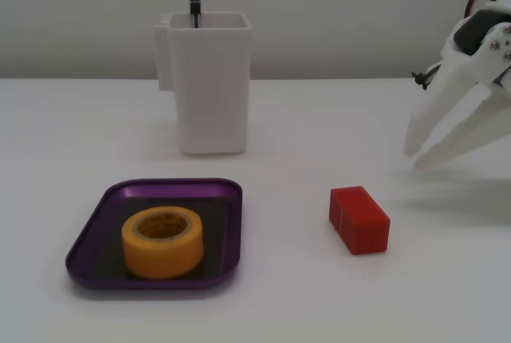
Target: Remove the yellow tape from the box.
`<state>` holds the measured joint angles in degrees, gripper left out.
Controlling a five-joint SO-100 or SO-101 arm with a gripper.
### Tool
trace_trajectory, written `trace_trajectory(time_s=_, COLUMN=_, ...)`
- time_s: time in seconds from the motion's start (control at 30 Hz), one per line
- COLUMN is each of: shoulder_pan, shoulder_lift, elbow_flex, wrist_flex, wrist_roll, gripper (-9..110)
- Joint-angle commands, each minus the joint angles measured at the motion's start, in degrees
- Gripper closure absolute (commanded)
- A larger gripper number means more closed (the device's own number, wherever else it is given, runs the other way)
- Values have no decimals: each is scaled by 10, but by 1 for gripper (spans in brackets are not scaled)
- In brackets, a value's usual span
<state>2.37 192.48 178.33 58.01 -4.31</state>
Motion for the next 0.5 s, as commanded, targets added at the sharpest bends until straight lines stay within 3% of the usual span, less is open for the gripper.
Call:
trace_trajectory(time_s=0.0, shoulder_pan=4, shoulder_lift=46, elbow_flex=-4, wrist_flex=33, wrist_roll=-32, gripper=101)
trace_trajectory(time_s=0.47, shoulder_pan=4, shoulder_lift=46, elbow_flex=-5, wrist_flex=29, wrist_roll=-39, gripper=101)
